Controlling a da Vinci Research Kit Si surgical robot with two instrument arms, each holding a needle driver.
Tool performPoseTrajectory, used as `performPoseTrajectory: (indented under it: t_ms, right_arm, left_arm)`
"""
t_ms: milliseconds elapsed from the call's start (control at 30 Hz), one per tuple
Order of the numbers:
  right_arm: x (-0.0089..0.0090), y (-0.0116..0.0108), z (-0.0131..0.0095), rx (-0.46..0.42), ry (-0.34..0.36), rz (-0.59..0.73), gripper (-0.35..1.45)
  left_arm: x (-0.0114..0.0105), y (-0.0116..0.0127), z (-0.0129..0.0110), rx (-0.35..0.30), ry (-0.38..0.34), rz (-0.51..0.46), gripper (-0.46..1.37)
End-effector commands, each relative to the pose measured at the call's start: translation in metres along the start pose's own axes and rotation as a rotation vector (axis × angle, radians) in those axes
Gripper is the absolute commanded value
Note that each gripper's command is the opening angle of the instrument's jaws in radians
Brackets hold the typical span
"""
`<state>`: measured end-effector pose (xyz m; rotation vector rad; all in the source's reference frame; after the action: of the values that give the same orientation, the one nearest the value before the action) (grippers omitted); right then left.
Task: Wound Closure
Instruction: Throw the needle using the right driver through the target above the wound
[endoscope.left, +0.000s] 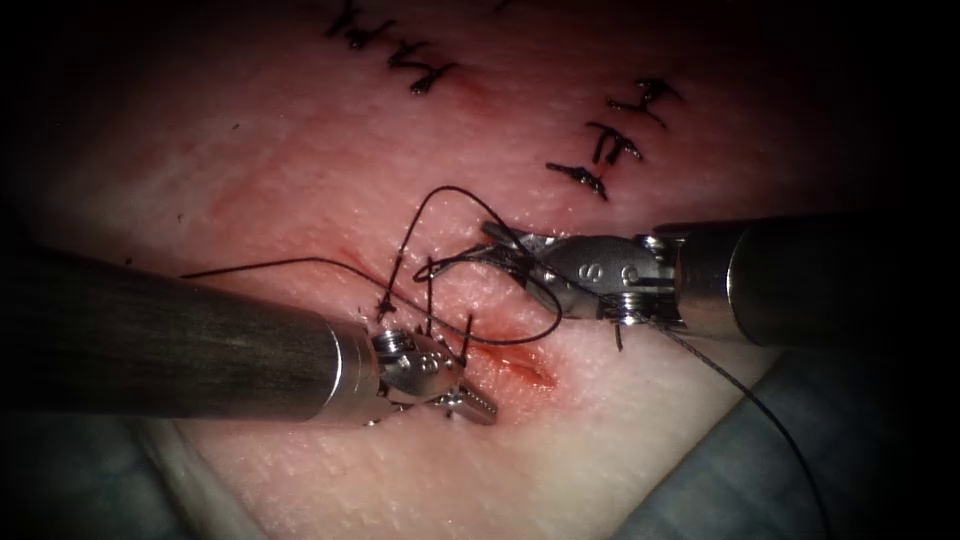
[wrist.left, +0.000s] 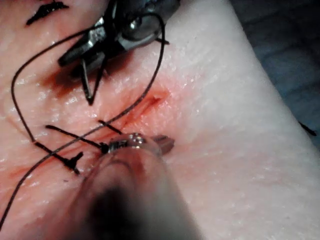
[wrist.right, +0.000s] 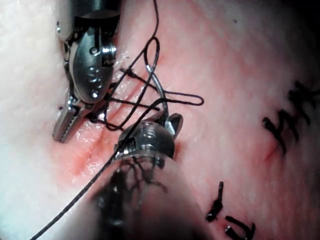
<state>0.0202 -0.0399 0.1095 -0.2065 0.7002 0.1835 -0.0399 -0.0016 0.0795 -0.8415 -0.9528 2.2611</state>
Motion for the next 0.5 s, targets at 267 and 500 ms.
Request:
performPoseTrajectory:
  t_ms: [267, 500]
  right_arm:
    - [-0.0020, 0.0015, -0.0010, -0.035, 0.188, 0.258, -0.35]
    - [-0.0045, 0.0031, 0.0003, 0.044, 0.338, 0.549, -0.35]
  left_arm:
    - [-0.0006, 0.0000, -0.0003, -0.011, -0.005, -0.004, -0.35]
    - [-0.0007, 0.0000, -0.0001, -0.011, -0.003, -0.002, -0.35]
